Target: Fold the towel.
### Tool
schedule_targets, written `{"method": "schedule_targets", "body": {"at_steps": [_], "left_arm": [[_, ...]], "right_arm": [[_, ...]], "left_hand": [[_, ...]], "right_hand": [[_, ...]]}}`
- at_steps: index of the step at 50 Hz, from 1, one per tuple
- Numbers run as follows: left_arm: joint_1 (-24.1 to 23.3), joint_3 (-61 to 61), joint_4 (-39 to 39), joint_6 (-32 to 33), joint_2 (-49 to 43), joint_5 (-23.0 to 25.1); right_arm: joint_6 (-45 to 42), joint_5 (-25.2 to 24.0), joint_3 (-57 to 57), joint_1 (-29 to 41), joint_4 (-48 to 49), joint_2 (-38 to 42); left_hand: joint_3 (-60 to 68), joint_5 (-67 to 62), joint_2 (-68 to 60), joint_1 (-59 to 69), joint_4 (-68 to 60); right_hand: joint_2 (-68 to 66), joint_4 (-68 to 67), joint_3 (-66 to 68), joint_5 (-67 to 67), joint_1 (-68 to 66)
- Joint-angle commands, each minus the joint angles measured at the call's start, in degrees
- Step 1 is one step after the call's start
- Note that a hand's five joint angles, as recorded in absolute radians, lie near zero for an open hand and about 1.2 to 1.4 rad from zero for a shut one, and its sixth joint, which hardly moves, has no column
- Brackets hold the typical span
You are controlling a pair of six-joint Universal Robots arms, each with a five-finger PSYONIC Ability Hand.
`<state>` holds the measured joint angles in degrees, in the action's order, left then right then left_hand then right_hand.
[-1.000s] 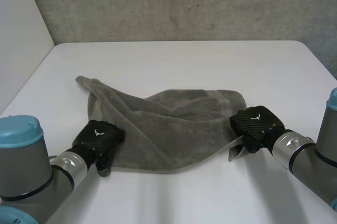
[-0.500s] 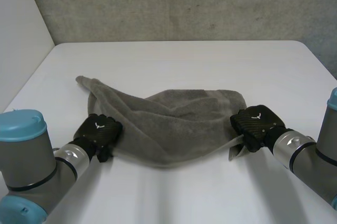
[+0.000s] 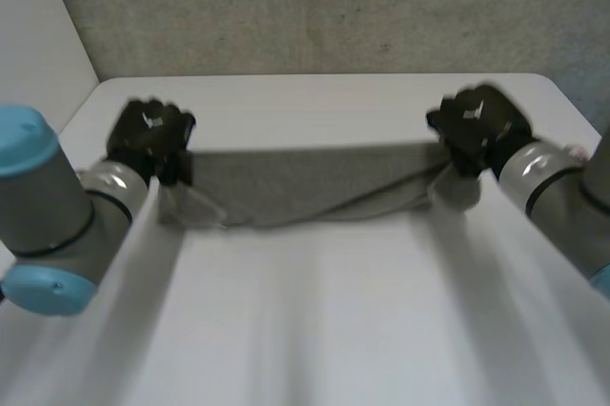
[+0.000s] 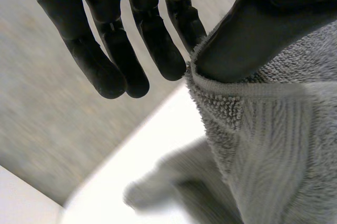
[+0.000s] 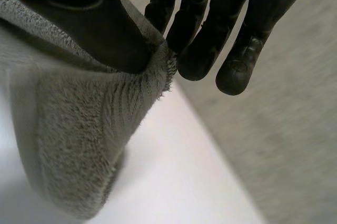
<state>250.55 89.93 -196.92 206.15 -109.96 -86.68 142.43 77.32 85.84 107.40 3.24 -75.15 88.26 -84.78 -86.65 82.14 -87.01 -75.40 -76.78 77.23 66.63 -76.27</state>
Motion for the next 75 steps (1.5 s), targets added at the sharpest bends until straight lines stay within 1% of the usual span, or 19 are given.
{"method": "schedule_targets", "body": {"at_steps": [1,12,18,22,28,31,33,34,36,37,38,39,41,43,47,52,57,69,75], "left_arm": [[-0.8,-4.8,3.2,-0.3,11.8,0.2],[-0.7,-10.8,12.1,0.2,15.5,2.1],[0.2,-14.5,19.0,2.9,6.5,3.6],[0.1,-17.8,24.6,10.4,-2.6,2.9],[0.2,-23.2,25.2,16.7,-10.2,2.1],[0.5,-28.2,23.4,17.0,-13.1,2.6],[0.5,-33.1,17.0,16.9,-13.9,2.5],[0.5,-33.2,17.0,16.9,-13.9,2.5],[0.5,-34.5,11.7,16.7,-13.4,2.5],[0.5,-34.7,4.9,16.6,-12.7,2.4],[0.5,-34.4,-3.0,15.8,-11.3,1.7],[0.5,-34.4,-3.1,15.8,-11.2,1.7],[0.4,-31.9,-17.0,12.2,-7.1,0.1],[0.5,-30.4,-20.3,9.9,-5.4,-0.3],[2.0,-28.1,-18.2,5.8,-2.6,0.0],[3.0,-21.6,-7.2,2.6,-2.1,4.6],[3.1,-11.8,-4.3,2.9,-1.9,7.2],[5.5,5.5,-4.1,4.5,-1.8,10.3],[5.9,10.8,-4.2,13.3,-2.3,10.3]], "right_arm": [[-2.0,0.3,-8.0,0.0,-9.2,-10.3],[-5.7,-1.1,-20.9,-1.6,-27.5,-8.1],[-9.5,-0.9,-22.7,-2.8,-31.6,-1.0],[-14.7,0.2,-24.3,-2.2,-35.7,6.7],[-16.8,1.6,-30.4,-1.6,-34.4,13.7],[-17.1,2.7,-35.6,-0.7,-28.9,17.2],[-17.9,2.8,-38.4,0.4,-15.8,18.1],[-17.9,2.8,-38.4,0.4,-15.7,18.1],[-18.2,3.0,-36.1,1.0,5.2,17.2],[-18.2,3.0,-36.1,1.0,5.3,17.1],[-17.9,2.7,-32.7,0.9,16.2,15.4],[-17.9,2.7,-32.7,0.9,16.4,15.4],[-17.9,2.6,-25.8,0.9,33.2,9.4],[-17.8,2.0,-23.5,0.7,35.3,7.1],[-17.4,1.2,-22.8,0.7,29.5,6.4],[-14.6,0.2,-22.0,0.2,6.6,6.9],[-13.8,-1.6,-17.5,-0.1,-4.4,7.4],[-13.6,-2.2,-0.9,0.2,-7.0,7.4],[-13.1,-2.0,4.8,-0.2,-6.3,7.6]], "left_hand": [[-8.3,14.8,6.7,-2.1,7.0],[-8.3,14.8,6.7,-2.1,7.0],[-8.3,14.8,6.7,-2.1,7.0],[-8.3,14.8,6.7,-2.1,7.0],[-8.3,14.8,6.7,-2.1,7.0],[-8.3,14.8,6.7,-2.1,7.0],[-8.3,14.8,6.7,-2.1,7.0],[-8.3,14.8,6.7,-2.1,7.0],[-8.3,14.8,6.7,-2.1,7.0],[-8.3,14.8,6.7,-2.1,7.0],[-8.3,14.8,6.7,-2.1,7.0],[-8.3,14.8,6.7,-2.1,7.0],[-8.3,14.8,6.7,-2.1,7.0],[-8.3,14.8,6.7,-2.1,7.0],[-8.3,14.8,6.7,-2.1,7.0],[-8.3,14.8,6.7,-2.1,7.0],[-8.3,14.8,6.7,-2.1,7.0],[-8.3,14.8,6.7,-2.1,7.0],[-8.3,14.8,6.7,-2.1,7.0]], "right_hand": [[-4.6,-3.2,2.8,3.4,-3.7],[-4.6,-3.2,2.8,3.4,-3.7],[-4.6,-3.2,2.8,3.4,-3.7],[-4.6,-3.2,2.8,3.4,-3.7],[-4.6,-3.2,2.8,3.4,-3.7],[-4.6,-3.2,2.8,3.4,-3.7],[-4.6,-3.2,2.8,3.4,-3.7],[-4.6,-3.2,2.8,3.4,-3.7],[-4.6,-3.2,2.8,3.4,-3.7],[-4.6,-3.2,2.8,3.4,-3.7],[-4.6,-3.2,2.8,3.4,-3.7],[-4.6,-3.2,2.8,3.4,-3.7],[-4.6,-3.2,2.8,3.4,-3.7],[-4.6,-3.2,2.8,3.4,-3.7],[-4.6,-3.2,2.8,3.4,-3.7],[-4.6,-3.2,2.8,3.4,-3.7],[-4.6,-3.2,2.8,3.4,-3.7],[-4.6,-3.2,2.8,3.4,-3.7],[-4.6,-3.2,2.8,3.4,-3.7]]}}
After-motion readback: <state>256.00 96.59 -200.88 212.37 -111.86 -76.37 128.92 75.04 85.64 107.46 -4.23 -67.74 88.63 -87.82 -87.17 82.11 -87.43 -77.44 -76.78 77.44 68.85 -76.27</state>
